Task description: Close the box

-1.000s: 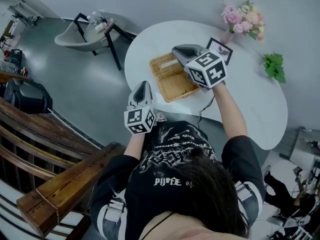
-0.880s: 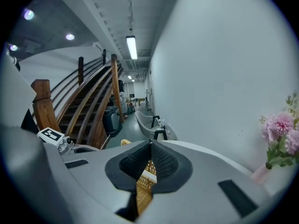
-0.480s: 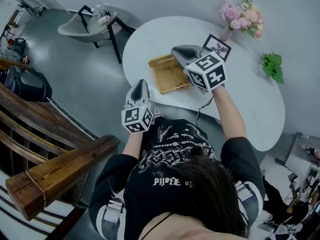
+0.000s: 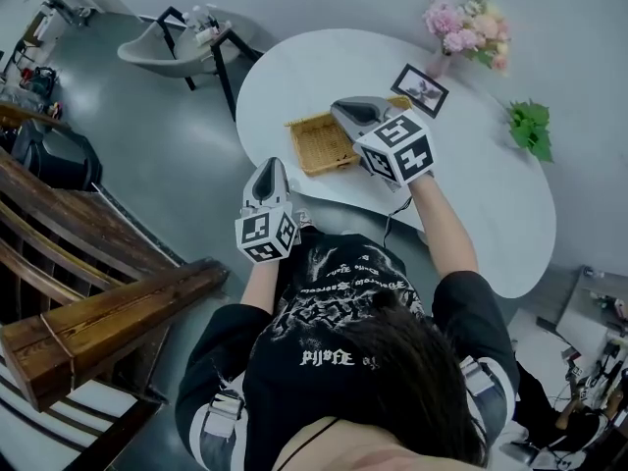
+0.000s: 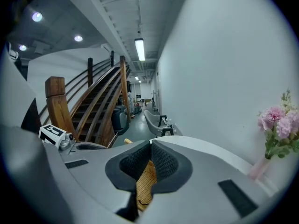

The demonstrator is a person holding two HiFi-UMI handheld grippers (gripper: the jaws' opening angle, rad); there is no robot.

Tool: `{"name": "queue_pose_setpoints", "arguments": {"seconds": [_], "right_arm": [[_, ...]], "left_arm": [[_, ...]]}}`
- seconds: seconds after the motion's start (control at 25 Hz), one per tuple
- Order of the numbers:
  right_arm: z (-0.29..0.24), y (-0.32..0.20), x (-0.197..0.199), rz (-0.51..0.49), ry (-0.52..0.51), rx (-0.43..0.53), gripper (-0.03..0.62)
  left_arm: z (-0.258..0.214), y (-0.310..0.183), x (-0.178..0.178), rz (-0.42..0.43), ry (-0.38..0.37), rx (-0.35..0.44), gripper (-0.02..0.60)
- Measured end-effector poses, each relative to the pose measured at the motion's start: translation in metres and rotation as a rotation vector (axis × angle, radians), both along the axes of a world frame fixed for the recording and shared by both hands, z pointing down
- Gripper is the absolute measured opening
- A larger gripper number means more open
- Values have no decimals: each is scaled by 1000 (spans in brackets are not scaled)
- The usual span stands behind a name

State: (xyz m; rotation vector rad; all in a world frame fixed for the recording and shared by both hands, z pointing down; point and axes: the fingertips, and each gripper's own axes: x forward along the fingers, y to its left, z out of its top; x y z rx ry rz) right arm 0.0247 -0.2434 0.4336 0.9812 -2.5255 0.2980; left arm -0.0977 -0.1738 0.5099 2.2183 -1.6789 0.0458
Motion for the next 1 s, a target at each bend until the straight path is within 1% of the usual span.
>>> {"name": "queue_pose_setpoints", "arguments": {"seconds": [0.48,0.68,1.0], "right_arm": [[21,29,3,-35,-1,-16,37],[31,40,4,-39,6,-26,37],[53,57,10,-49,24,-56,37]], "left_arm": [[-3,19,7,-50,-23,12,28],[-4,25,2,-81,-33,14,28],[-1,38,13,-90,-40,6,28]]}}
